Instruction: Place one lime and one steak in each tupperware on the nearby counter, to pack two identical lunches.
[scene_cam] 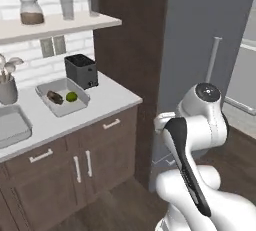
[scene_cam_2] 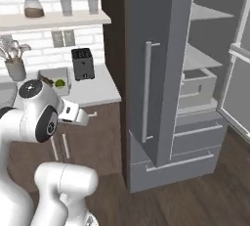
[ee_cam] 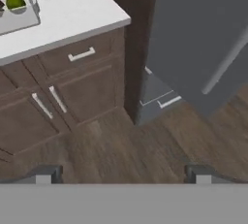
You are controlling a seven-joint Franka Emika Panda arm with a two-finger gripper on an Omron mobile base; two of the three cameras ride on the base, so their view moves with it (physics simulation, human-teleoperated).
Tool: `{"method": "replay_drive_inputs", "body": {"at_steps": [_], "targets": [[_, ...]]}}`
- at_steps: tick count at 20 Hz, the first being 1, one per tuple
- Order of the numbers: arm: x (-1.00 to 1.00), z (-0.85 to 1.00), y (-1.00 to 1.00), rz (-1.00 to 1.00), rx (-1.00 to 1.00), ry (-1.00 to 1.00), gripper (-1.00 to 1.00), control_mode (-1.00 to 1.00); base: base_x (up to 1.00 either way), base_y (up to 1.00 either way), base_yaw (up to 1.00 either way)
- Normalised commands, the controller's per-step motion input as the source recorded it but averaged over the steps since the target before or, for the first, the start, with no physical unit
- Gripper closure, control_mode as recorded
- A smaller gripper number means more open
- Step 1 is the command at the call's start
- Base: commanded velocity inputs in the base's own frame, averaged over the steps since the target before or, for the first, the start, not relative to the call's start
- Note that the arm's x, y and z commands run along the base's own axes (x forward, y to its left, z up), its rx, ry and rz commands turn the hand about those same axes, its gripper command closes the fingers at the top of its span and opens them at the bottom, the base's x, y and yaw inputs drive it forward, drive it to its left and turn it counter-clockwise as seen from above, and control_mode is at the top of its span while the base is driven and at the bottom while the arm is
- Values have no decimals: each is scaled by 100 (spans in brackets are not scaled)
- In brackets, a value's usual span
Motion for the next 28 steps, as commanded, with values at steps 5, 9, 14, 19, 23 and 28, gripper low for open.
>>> {"method": "replay_drive_inputs", "body": {"at_steps": [5,9,14,19,23,28], "targets": [[0,0,0,0,0,0,-100,100,15,-12,-72],[0,0,0,0,0,0,-100,100,34,-29,-71],[0,0,0,0,0,0,-100,100,35,-62,-71],[0,0,0,0,0,0,-100,100,58,-76,-63],[0,0,0,0,0,0,-100,100,88,-70,-49],[0,0,0,0,0,0,-100,100,99,-13,13]]}}
